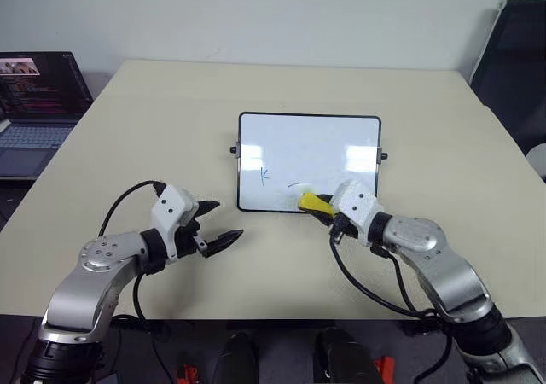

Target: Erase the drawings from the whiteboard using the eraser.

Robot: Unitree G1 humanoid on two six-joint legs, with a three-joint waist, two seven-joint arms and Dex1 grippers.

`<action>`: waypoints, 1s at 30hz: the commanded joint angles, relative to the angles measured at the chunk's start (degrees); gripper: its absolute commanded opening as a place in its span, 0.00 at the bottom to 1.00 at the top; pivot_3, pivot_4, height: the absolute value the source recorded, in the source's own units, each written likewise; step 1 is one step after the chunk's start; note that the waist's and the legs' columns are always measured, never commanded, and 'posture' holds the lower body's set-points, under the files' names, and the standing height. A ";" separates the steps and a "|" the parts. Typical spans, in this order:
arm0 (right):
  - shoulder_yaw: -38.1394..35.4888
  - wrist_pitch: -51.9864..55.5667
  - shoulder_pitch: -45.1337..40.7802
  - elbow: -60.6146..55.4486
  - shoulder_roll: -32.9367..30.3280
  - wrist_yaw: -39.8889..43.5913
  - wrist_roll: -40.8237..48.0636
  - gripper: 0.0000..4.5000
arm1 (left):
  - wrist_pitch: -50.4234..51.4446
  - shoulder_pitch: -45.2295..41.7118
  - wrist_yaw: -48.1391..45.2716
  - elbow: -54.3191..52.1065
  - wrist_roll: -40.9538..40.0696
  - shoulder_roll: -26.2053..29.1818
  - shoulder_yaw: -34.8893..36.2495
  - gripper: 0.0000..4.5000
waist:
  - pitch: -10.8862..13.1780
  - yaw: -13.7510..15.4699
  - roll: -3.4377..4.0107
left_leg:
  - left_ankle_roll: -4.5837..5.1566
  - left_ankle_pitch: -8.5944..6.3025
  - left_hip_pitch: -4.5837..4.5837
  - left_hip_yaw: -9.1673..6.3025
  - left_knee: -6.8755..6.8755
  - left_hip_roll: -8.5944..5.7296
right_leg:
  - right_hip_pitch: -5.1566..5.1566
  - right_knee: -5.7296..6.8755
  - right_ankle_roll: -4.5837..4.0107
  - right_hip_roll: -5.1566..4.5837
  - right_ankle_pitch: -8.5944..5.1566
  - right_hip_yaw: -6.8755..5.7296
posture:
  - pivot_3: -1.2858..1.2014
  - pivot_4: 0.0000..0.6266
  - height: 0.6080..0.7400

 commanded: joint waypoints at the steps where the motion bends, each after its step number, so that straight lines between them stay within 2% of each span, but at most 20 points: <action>1: 2.83 -4.34 -3.75 2.59 0.77 -1.10 -4.23 0.22 | -2.18 -0.18 0.01 0.07 0.50 -0.28 0.54 1.00 | 0.00 0.00 0.00 | 0.00 0.00 0.00 0.00 -0.01 0.00 | 0.00 0.00 0.00 0.00 0.00 0.00 | 0.52 0.24 1.00; 4: 4.60 -5.92 -6.71 6.32 2.23 -1.28 -6.33 0.22 | -2.43 -0.42 -0.02 0.26 0.59 -0.28 0.31 1.00 | 0.00 0.00 0.00 | 0.00 0.00 0.00 -0.01 -0.03 0.01 | -0.01 0.02 0.03 0.01 0.01 -0.01 | 0.52 0.24 1.00; 8: 8.13 -9.37 -14.35 17.41 6.43 -2.67 -10.52 0.22 | -2.00 -2.21 -0.25 0.16 0.77 -0.35 -1.02 1.00 | 0.00 -0.15 0.00 | 0.00 0.01 0.00 0.00 0.00 0.00 | -0.01 0.11 0.04 0.02 0.03 0.00 | 0.52 0.24 1.00; 13: 9.54 -11.52 -17.69 25.44 7.95 -3.21 -14.43 0.22 | -1.31 -3.62 -0.21 -0.05 0.65 -0.29 -2.01 1.00 | 0.00 0.18 0.00 | 0.00 0.01 0.06 -0.02 0.05 0.00 | 0.03 0.19 0.05 0.04 0.03 -0.01 | 0.52 0.24 1.00; 18: 9.40 -9.76 -15.72 25.68 5.05 0.22 -16.28 0.22 | -0.65 -4.24 -0.04 -0.45 0.44 -0.19 -2.24 1.00 | 0.00 0.15 0.00 | 0.00 0.01 0.07 -0.04 0.04 0.01 | 0.05 0.22 0.32 0.04 0.19 -0.04 | 0.52 0.24 1.00; 24: 4.41 -8.60 -15.91 26.34 2.98 -2.12 -17.04 0.22 | -0.67 -4.86 -0.26 -0.09 0.53 -0.26 -2.70 1.00 | -0.01 0.22 -0.01 | 0.01 0.02 0.17 -0.03 0.26 0.00 | 0.18 0.28 0.02 0.04 0.08 0.00 | 0.52 0.24 1.00; 30: 3.95 -10.01 -15.38 27.37 -0.25 -1.62 -18.31 0.22 | -0.89 -5.73 -0.76 0.76 0.67 -0.25 -2.98 1.00 | -0.01 0.23 -0.01 | 0.02 0.02 0.33 -0.03 0.71 0.00 | 0.56 0.22 0.01 0.01 0.11 0.01 | 0.52 0.24 1.00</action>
